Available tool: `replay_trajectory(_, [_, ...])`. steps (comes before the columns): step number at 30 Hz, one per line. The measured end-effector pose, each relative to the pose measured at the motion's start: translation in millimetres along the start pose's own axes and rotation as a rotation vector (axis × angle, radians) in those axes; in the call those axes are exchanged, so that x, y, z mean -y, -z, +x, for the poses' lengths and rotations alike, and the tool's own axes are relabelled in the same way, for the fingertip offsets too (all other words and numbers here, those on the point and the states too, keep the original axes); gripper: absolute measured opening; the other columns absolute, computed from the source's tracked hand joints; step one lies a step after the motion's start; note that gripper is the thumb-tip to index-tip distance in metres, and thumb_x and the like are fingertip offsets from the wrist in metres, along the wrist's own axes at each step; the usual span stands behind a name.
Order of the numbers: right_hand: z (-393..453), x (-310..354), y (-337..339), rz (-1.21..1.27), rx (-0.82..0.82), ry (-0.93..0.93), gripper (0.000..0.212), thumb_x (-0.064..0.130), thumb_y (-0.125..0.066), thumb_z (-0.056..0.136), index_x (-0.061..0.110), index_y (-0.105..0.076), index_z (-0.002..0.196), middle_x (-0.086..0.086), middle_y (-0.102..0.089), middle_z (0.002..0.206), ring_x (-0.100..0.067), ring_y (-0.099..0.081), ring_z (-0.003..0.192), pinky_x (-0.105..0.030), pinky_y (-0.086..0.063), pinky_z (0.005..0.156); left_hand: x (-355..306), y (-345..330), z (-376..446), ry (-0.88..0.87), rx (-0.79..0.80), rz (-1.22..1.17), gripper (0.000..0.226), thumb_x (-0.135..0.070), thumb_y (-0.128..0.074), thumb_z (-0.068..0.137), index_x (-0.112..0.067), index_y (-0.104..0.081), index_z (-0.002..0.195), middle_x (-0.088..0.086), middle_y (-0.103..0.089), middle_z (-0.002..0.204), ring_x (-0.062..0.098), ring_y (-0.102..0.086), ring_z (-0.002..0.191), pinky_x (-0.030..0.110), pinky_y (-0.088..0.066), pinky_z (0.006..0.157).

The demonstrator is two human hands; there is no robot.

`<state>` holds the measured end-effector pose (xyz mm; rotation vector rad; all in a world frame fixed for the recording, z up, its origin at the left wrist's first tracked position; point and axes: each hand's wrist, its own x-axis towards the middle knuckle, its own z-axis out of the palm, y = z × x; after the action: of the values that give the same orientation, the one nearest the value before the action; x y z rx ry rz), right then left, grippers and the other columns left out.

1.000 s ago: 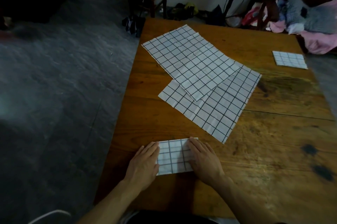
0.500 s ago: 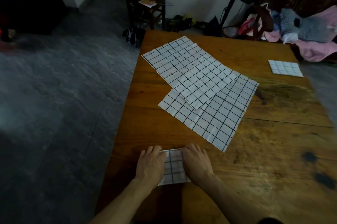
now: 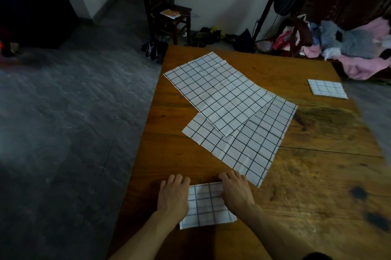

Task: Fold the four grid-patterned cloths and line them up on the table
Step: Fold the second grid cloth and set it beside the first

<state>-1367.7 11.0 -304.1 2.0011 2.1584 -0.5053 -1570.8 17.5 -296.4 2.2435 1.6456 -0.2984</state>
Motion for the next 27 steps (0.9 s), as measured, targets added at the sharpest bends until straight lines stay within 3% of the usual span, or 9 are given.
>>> replay_trajectory(8, [8, -7, 5, 0.031, 0.036, 0.053, 0.023, 0.028, -0.064, 0.088, 0.029, -0.054, 0.109, 0.004, -0.047, 0.119, -0.017, -0.040, 0.111, -0.032, -0.035, 0.098, -3, 1, 9, 0.005, 0.036, -0.108, 0.047, -0.016, -0.073, 0.078, -0.028, -0.046, 0.114, -0.007, -0.048, 0.118, 0.015, -0.042, 0.110, 0.033, -0.038, 0.096])
replay_trajectory(12, [4, -9, 11, 0.120, 0.028, 0.098, 0.009, 0.031, -0.062, 0.091, 0.029, -0.056, 0.098, 0.008, -0.055, 0.106, -0.013, -0.049, 0.101, -0.029, -0.040, 0.093, 3, 1, 8, -0.014, 0.038, -0.302, 0.043, -0.018, -0.071, 0.083, -0.031, -0.045, 0.115, -0.014, -0.050, 0.104, 0.006, -0.050, 0.098, 0.029, -0.038, 0.094])
replay_trajectory(15, [2, -10, 19, 0.248, 0.035, 0.076, 0.008, 0.026, -0.061, 0.091, 0.029, -0.055, 0.088, 0.013, -0.056, 0.090, -0.007, -0.053, 0.082, -0.026, -0.049, 0.075, 10, 10, 9, 0.018, 0.088, -0.496, 0.017, -0.031, -0.068, 0.088, -0.032, -0.058, 0.102, -0.014, -0.051, 0.101, 0.002, -0.052, 0.092, 0.025, -0.047, 0.085])
replay_trajectory(18, [4, -13, 28, 0.345, 0.033, 0.043, 0.013, 0.026, -0.062, 0.092, 0.032, -0.054, 0.083, 0.014, -0.055, 0.081, 0.000, -0.052, 0.073, -0.019, -0.043, 0.061, 21, 21, 10, -0.003, 0.080, -0.656, 0.005, -0.035, -0.065, 0.091, -0.032, -0.062, 0.087, -0.014, -0.056, 0.099, 0.002, -0.055, 0.092, 0.026, -0.051, 0.081])
replay_trajectory(24, [7, -17, 54, 0.409, -0.052, 0.014, 0.012, 0.024, -0.063, 0.092, 0.028, -0.056, 0.084, 0.010, -0.060, 0.084, -0.002, -0.056, 0.078, -0.020, -0.048, 0.067, 41, 53, 7, -0.089, -0.018, -0.729, 0.010, -0.036, -0.061, 0.094, -0.032, -0.071, 0.096, -0.020, -0.068, 0.097, -0.006, -0.059, 0.094, 0.015, -0.041, 0.080])
replay_trajectory(27, [5, -17, 62, 0.429, -0.067, -0.005, 0.011, 0.023, -0.062, 0.092, 0.030, -0.054, 0.087, 0.011, -0.059, 0.088, -0.001, -0.056, 0.083, -0.018, -0.047, 0.068, 47, 62, 8, -0.100, -0.087, -0.695, 0.006, -0.036, -0.066, 0.090, -0.034, -0.068, 0.096, -0.021, -0.066, 0.096, -0.006, -0.059, 0.091, 0.019, -0.048, 0.080])
